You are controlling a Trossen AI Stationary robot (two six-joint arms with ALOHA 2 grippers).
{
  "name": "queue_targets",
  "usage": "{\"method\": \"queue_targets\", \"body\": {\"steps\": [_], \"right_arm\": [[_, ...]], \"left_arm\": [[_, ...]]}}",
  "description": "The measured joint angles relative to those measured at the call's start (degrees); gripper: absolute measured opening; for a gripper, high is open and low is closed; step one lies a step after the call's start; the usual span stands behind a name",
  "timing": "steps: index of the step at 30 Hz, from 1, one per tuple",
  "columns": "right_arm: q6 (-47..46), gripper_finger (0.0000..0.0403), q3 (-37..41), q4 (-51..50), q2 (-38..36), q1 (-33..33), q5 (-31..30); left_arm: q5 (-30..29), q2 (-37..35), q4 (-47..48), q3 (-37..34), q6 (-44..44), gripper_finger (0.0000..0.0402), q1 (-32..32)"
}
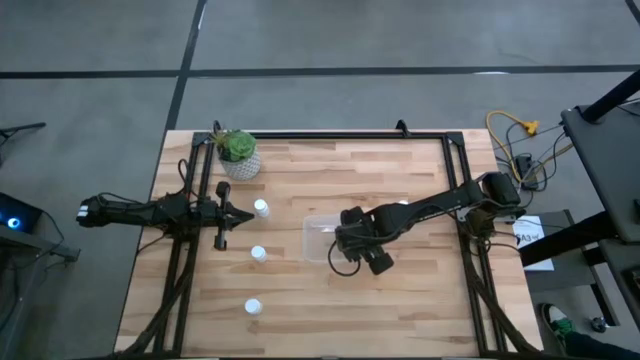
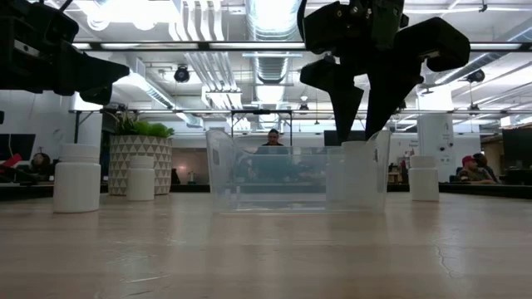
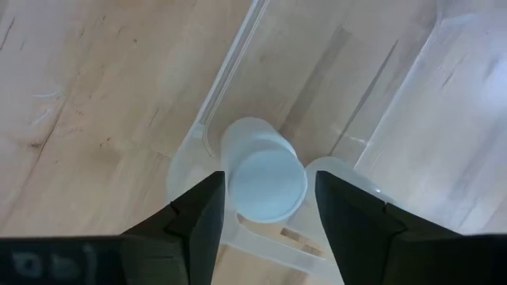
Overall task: Pick and place pill bottles into a basket
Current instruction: Put the white pill bottle into the transparent bin
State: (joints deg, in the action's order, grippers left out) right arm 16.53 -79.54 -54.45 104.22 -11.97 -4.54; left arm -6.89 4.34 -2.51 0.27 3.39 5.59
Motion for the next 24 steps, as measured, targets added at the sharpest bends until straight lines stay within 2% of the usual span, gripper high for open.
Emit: {"method": "queue_targets", "body": {"steps": [24], "right_arm": [[-4.59,0.0187,-7.33,-13.33,-0.06,0.0,-0.24]], "left_arm": [[-0.01,0.02,-0.01,0.0,-0.01,0.0,0.0]]}}
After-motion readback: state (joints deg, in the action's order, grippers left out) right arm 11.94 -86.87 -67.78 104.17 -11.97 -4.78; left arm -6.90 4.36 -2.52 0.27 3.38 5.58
